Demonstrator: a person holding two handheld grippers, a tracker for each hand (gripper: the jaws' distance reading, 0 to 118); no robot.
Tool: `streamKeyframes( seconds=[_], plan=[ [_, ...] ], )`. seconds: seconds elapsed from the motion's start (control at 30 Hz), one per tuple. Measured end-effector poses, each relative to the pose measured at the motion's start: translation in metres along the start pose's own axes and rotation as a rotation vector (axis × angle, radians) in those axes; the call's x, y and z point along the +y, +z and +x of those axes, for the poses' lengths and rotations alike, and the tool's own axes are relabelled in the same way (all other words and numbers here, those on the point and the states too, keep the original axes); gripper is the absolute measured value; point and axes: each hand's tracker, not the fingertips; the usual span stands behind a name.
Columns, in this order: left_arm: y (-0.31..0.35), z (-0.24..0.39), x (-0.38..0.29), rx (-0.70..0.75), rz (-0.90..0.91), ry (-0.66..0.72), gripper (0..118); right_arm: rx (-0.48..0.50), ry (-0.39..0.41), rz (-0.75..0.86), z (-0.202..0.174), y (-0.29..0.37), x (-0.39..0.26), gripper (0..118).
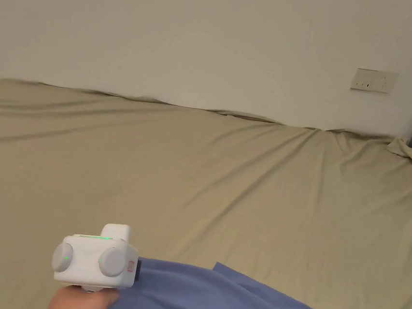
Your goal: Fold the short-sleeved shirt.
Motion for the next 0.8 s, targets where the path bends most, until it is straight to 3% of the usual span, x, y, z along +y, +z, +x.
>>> streamKeyframes(
  seconds=[0.07, 0.1, 0.13, 0.17, 0.2, 0.23, 0.3, 0.37, 0.53, 0.7, 0.73, 0.77, 0.8],
  plan=[
    [-0.013, 0.001, 0.004, 0.002, 0.013, 0.016, 0, -0.003, -0.014, -0.016, 0.005, -0.004, -0.004, 2],
    [-0.019, 0.004, 0.007, 0.051, 0.024, -0.009, 17, -0.001, -0.021, -0.025, 0.007, -0.007, -0.006, 2],
    [-0.023, 0.007, 0.009, 0.104, 0.024, -0.034, 82, 0.002, -0.03, -0.031, 0.009, -0.008, -0.008, 2],
    [-0.031, 0.009, 0.009, 0.166, 0.008, -0.046, 118, 0.002, -0.037, -0.036, 0.011, -0.01, -0.01, 2],
    [-0.032, 0.005, 0.01, 0.191, -0.007, -0.045, 118, -0.003, -0.041, -0.039, 0.012, -0.012, -0.011, 2],
    [-0.019, 0.006, 0.0, 0.146, 0.112, -0.028, 118, -0.006, -0.042, -0.044, 0.013, -0.013, -0.013, 2],
    [-0.014, 0.013, -0.019, 0.138, 0.022, -0.034, 118, -0.011, -0.043, -0.052, 0.015, -0.015, -0.016, 2],
    [-0.038, 0.001, 0.01, 0.15, -0.018, -0.027, 118, -0.011, -0.049, -0.062, 0.017, -0.016, -0.019, 2],
    [-0.049, 0.005, -0.003, 0.163, -0.012, -0.015, 118, -0.009, -0.06, -0.078, 0.019, -0.015, -0.023, 2],
    [-0.026, 0.018, 0.004, 0.136, -0.042, -0.043, 103, -0.051, -0.054, -0.088, 0.026, -0.018, -0.032, 2],
    [-0.026, 0.019, 0.008, 0.114, -0.051, -0.087, 81, -0.072, -0.055, -0.102, 0.029, -0.02, -0.034, 2],
    [-0.02, 0.022, 0.009, 0.104, -0.015, -0.136, 48, -0.092, -0.062, -0.118, 0.033, -0.023, -0.036, 2],
    [-0.015, 0.025, 0.009, 0.067, 0.002, -0.156, 4, -0.109, -0.075, -0.13, 0.036, -0.026, -0.038, 2]
  ],
)
